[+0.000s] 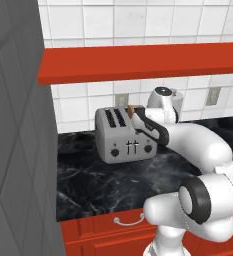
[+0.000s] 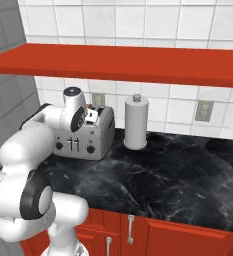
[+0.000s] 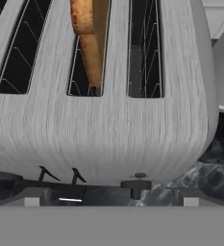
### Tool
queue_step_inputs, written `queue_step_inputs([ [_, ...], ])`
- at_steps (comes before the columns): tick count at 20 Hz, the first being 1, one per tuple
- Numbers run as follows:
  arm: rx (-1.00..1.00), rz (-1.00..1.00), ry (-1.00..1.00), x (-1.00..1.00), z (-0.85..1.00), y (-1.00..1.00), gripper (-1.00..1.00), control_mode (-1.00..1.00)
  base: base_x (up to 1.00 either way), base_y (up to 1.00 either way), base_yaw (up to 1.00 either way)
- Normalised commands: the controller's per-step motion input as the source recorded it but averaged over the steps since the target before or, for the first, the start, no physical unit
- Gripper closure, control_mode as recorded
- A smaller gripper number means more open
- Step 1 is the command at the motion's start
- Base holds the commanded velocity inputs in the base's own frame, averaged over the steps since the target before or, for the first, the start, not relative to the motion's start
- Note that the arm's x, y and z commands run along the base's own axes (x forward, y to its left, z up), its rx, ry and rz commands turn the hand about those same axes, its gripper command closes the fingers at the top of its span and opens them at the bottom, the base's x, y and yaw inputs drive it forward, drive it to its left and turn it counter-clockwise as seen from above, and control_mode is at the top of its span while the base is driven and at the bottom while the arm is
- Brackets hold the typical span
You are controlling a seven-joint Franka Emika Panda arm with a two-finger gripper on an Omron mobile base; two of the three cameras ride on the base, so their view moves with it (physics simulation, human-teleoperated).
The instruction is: Start the toaster. Once the lever pops up, take the bread to the plate on the dining counter.
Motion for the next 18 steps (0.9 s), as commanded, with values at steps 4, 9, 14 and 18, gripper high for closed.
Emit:
queue_step_inputs([
  [4, 0.00, 0.00, 0.00, 0.00, -0.04, 0.00, -1.00, -1.00, 0.00, 0.00, 0.00],
  [9, 0.00, 0.00, 0.00, 0.00, -0.12, 0.00, -1.00, -1.00, 0.00, 0.00, 0.00],
  [14, 0.00, 0.00, 0.00, 0.00, -0.21, 0.00, -1.00, -1.00, 0.00, 0.00, 0.00],
  [18, 0.00, 0.00, 0.00, 0.00, -0.13, 0.00, -1.00, -1.00, 0.00, 0.00, 0.00],
])
